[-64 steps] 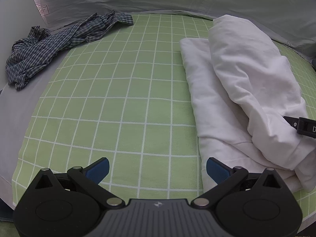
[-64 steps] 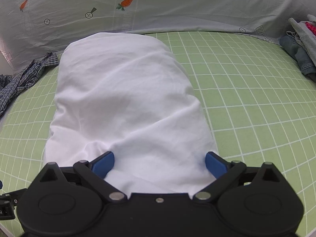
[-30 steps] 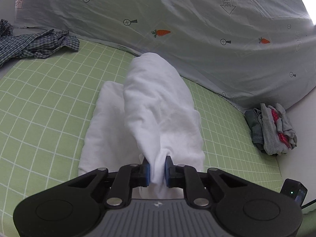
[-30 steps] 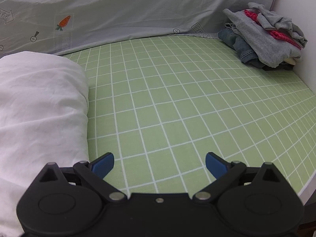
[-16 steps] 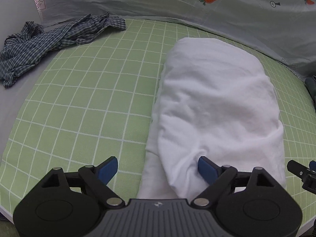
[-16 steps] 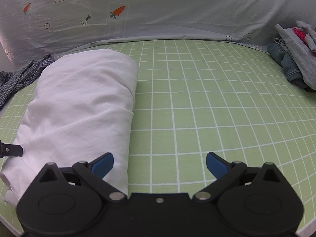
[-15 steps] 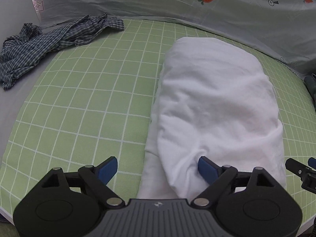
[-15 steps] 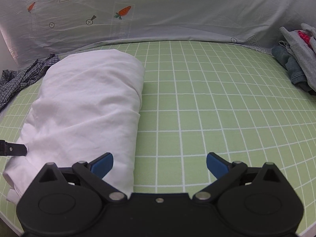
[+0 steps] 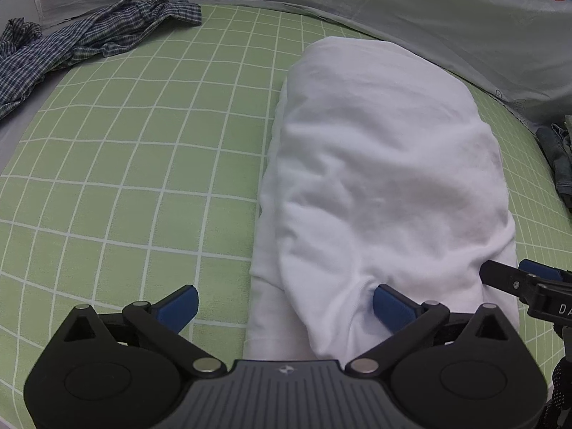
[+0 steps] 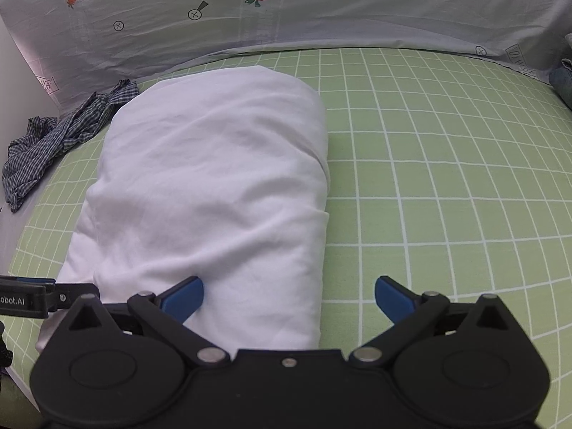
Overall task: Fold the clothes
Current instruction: 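Grasp the end of the white bundle with the left gripper, then grasp the bundle with the right gripper while the left gripper holds it, carry both toward the clothes stack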
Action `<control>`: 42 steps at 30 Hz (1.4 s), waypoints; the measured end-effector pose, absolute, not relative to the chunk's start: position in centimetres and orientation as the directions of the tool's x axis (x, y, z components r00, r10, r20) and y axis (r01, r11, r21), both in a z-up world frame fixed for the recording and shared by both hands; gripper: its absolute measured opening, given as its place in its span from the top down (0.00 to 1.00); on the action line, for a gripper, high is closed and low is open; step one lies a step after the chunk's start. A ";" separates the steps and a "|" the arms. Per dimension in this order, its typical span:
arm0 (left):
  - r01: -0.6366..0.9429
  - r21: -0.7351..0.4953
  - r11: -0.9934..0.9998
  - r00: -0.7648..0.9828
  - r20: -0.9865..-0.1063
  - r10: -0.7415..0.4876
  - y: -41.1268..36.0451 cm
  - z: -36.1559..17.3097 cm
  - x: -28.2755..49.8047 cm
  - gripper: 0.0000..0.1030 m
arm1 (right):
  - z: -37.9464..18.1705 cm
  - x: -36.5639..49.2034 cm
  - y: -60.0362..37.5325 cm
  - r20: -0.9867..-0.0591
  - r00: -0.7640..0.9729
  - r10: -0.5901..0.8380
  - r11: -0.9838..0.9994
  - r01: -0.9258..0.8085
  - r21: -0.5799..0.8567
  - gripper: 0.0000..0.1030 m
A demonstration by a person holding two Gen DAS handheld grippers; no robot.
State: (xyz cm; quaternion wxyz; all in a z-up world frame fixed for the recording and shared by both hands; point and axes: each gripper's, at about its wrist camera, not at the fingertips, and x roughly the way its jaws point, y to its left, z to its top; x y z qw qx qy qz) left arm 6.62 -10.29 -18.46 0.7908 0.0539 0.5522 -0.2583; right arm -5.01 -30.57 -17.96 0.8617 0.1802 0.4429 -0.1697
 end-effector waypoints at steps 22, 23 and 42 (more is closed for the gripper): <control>0.424 -0.367 0.828 0.239 -0.837 -0.493 -9.2 -19.0 5.8 0.52 | -18.8 -5.5 -31.9 -0.786 0.616 0.040 0.804 0.447 0.392 0.50; 0.428 -0.354 0.832 0.255 -0.836 -0.487 -9.3 -18.5 5.6 0.57 | -18.3 -5.9 -31.7 -0.777 0.628 0.031 0.810 0.440 0.387 0.58; 0.701 -0.360 0.615 0.147 -0.772 -0.619 -29.4 -12.5 -6.3 0.73 | -11.6 -24.2 -44.8 -0.665 0.681 -0.307 0.683 0.644 0.345 0.72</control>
